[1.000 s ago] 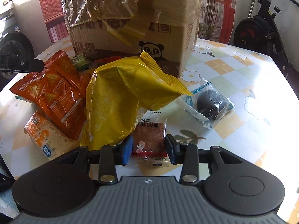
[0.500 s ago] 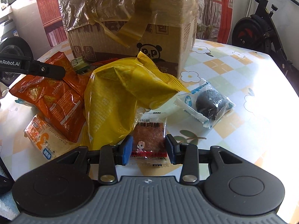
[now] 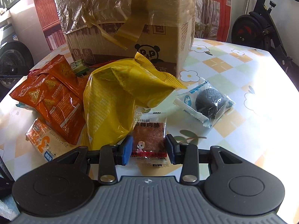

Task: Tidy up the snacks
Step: 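Grasp the red snack packet with the left tool while the right holds the jerky packet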

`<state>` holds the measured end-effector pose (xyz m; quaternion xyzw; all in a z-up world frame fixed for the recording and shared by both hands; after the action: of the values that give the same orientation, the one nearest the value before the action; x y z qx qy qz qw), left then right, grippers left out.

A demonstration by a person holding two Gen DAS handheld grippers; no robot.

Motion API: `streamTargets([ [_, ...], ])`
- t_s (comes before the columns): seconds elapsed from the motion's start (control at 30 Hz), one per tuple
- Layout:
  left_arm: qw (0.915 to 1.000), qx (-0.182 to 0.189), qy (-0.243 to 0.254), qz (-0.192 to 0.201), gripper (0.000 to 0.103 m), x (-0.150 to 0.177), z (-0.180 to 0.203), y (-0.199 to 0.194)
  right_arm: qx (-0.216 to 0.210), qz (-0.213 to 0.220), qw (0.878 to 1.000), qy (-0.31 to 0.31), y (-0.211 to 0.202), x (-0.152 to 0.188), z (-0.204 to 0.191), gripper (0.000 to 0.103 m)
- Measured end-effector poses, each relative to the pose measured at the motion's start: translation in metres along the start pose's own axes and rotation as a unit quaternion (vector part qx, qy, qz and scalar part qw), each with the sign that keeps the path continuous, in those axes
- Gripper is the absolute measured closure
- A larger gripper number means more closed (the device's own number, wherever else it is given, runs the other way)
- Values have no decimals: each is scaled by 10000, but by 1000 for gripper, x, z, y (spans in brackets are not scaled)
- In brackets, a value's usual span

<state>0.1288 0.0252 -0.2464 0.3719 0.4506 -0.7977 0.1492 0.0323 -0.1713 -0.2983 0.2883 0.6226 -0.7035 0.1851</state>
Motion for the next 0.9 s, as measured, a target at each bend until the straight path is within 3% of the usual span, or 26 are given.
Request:
streamTargets([
  [0.17, 9999, 97, -19, -127, 52, 4, 5, 21, 11, 7, 10000, -24, 0, 0, -1, 62],
  [0.33, 9992, -27, 332, -210, 52, 5, 13, 43, 9, 27, 10000, -46, 0, 0, 0, 62],
  [0.57, 9987, -84, 463, -196, 52, 0, 14, 57, 13, 33, 10000, -41, 0, 0, 0, 62],
  [0.63, 9980, -137, 584, -186, 57, 1, 17, 60, 20, 40, 10000, -35, -1, 0, 0, 62],
  [0.7, 9975, -4, 676, -188, 84, 2, 22, 61, 22, 51, 10000, -31, -1, 0, 0, 62],
  [0.9, 9975, -79, 706, -5, 85, 4, 27, 41, 38, 65, 10000, 22, -2, 0, 1, 63],
])
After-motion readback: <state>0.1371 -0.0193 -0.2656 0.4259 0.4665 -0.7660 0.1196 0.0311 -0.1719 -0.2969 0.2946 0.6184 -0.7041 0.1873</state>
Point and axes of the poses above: each gripper's, at about its wrist camera, not at the fingertips, and y roughly the way its jaws point, z to its right, x to its underside, the point moved 8 cm from there along y, roughly the way its jaws point, and after that the axes turned 14 degrees about x, right-handed, at the moved point
